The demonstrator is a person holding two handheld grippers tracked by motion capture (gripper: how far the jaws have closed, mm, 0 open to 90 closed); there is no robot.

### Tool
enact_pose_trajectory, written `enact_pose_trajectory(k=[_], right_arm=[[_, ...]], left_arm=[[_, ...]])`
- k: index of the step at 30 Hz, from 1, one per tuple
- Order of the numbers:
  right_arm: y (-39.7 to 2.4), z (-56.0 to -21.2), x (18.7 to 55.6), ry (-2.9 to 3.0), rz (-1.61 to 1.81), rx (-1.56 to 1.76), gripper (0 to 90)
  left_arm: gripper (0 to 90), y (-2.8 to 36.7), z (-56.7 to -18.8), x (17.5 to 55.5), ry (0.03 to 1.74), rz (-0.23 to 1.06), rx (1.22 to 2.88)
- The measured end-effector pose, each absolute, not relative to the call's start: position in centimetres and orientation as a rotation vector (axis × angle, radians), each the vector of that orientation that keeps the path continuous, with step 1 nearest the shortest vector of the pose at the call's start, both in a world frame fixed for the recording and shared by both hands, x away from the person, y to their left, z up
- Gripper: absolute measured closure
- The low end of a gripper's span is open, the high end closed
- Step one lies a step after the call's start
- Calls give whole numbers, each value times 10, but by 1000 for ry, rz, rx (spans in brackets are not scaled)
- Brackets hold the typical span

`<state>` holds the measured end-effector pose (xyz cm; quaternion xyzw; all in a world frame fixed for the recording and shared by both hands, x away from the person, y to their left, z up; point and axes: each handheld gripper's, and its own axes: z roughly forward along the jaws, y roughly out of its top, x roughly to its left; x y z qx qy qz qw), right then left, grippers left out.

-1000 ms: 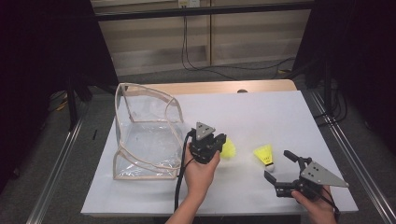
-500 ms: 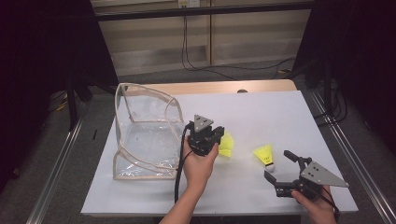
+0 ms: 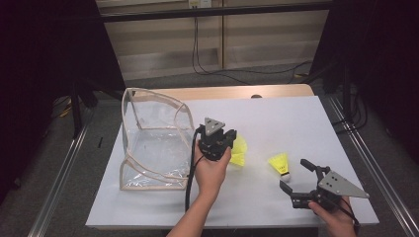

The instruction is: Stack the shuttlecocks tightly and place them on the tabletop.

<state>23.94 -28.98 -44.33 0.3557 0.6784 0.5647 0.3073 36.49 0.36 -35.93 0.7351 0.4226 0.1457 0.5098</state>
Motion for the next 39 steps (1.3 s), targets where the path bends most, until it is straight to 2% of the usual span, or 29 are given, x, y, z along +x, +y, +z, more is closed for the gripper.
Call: enact_pose_trajectory(k=[28, 39], right_arm=[[-291, -443, 239, 1789, 1491, 938, 25], [-290, -443, 239, 1792, 1490, 940, 25]], left_arm=[[858, 2, -356, 387, 1084, 371, 1732], [855, 3, -360, 395, 1113, 424, 1711]])
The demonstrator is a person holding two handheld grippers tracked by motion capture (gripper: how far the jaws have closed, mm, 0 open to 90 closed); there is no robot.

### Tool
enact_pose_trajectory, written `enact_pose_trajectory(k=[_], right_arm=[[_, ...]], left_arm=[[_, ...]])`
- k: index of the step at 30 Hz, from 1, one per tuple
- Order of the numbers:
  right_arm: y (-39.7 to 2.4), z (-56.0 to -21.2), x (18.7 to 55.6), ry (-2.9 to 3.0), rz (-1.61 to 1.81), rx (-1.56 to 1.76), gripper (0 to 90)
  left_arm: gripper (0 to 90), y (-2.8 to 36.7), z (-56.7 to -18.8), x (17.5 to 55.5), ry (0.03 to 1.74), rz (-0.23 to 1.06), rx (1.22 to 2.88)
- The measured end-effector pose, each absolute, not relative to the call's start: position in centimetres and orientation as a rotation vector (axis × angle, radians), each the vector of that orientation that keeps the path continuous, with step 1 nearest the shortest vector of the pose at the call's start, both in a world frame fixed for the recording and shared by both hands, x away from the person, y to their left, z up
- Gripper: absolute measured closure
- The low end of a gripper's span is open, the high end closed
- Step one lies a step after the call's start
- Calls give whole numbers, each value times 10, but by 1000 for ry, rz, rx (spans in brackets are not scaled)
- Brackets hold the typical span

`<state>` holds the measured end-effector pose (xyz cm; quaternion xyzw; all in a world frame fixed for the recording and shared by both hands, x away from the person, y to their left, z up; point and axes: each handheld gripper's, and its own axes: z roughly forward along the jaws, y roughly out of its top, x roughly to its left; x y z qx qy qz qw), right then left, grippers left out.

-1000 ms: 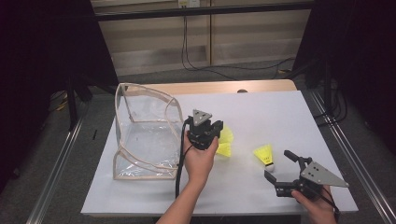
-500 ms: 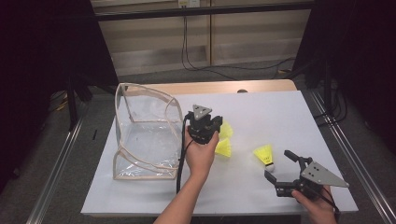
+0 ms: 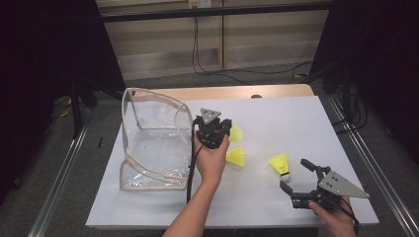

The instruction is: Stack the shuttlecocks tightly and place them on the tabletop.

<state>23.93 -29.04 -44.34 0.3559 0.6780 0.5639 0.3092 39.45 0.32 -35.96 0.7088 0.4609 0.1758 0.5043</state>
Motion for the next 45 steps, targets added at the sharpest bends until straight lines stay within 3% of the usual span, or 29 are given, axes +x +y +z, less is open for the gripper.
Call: enact_pose_trajectory(k=[45], right_arm=[[-292, -443, 239, 1790, 1499, 941, 25]], left_arm=[[843, -2, -391, 417, 1156, 533, 1746]])
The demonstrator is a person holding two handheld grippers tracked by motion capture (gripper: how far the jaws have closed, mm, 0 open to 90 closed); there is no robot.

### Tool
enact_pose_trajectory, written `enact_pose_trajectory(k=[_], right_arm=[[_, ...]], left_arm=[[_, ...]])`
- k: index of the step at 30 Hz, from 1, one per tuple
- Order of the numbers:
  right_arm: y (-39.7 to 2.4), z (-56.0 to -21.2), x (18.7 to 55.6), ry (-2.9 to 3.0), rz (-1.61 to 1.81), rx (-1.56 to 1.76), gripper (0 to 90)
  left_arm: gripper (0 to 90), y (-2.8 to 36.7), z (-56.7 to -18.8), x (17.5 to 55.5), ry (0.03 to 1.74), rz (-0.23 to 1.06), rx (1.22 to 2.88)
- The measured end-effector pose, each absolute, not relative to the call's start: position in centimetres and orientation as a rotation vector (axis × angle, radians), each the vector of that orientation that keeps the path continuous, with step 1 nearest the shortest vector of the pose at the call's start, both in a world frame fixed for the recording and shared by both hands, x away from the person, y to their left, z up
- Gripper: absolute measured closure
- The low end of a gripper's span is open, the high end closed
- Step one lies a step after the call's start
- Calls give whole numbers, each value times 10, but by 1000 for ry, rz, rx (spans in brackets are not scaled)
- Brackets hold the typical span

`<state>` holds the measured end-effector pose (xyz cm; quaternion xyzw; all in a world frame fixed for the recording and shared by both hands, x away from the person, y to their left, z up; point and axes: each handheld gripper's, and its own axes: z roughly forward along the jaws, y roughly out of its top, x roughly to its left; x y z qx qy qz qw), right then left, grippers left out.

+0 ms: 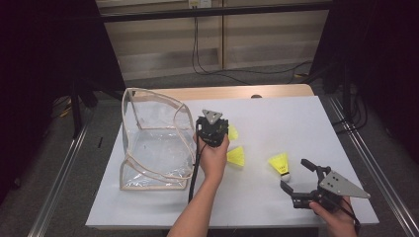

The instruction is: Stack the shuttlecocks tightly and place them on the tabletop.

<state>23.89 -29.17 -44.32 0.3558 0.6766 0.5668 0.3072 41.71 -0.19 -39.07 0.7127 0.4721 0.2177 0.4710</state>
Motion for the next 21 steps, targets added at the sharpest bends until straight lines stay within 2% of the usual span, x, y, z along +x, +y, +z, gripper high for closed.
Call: enact_pose_trajectory(k=[21], right_arm=[[-293, -443, 239, 1790, 1506, 939, 25]], left_arm=[[830, -1, -408, 427, 1192, 552, 1803]])
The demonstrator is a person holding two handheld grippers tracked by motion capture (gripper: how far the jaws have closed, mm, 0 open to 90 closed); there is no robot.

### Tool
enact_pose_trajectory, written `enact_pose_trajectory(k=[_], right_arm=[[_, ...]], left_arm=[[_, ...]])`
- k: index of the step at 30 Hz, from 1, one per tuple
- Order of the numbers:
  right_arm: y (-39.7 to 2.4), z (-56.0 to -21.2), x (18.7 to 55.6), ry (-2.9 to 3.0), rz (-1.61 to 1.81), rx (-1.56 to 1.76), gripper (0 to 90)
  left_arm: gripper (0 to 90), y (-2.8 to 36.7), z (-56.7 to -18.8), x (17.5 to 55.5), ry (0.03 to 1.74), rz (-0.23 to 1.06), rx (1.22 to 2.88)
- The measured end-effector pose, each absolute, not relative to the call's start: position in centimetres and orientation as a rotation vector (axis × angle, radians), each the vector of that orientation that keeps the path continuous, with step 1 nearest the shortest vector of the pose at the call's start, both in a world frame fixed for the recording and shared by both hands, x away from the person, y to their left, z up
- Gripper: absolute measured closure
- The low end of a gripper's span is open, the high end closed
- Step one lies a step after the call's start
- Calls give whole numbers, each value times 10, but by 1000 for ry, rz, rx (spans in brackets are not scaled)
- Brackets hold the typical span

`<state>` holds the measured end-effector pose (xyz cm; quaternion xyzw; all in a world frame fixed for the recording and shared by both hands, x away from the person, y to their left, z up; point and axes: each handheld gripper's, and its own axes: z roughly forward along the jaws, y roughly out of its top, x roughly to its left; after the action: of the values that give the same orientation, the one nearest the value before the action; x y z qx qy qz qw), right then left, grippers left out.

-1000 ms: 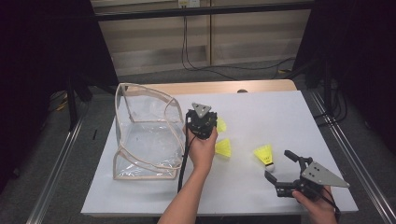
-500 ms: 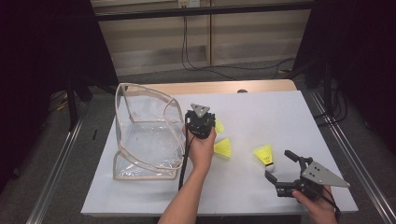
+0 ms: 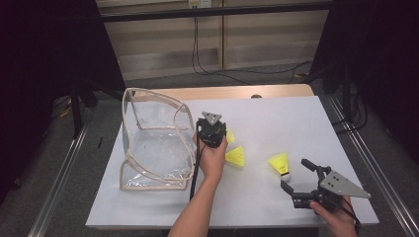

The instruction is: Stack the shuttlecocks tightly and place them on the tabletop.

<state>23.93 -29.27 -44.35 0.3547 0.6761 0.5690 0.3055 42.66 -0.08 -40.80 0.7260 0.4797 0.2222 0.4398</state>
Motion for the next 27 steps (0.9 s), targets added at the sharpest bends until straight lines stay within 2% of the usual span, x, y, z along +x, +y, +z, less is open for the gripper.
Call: enact_pose_trajectory(k=[27], right_arm=[[-293, -443, 239, 1789, 1503, 939, 25]], left_arm=[[815, 2, -428, 431, 1210, 551, 1850]])
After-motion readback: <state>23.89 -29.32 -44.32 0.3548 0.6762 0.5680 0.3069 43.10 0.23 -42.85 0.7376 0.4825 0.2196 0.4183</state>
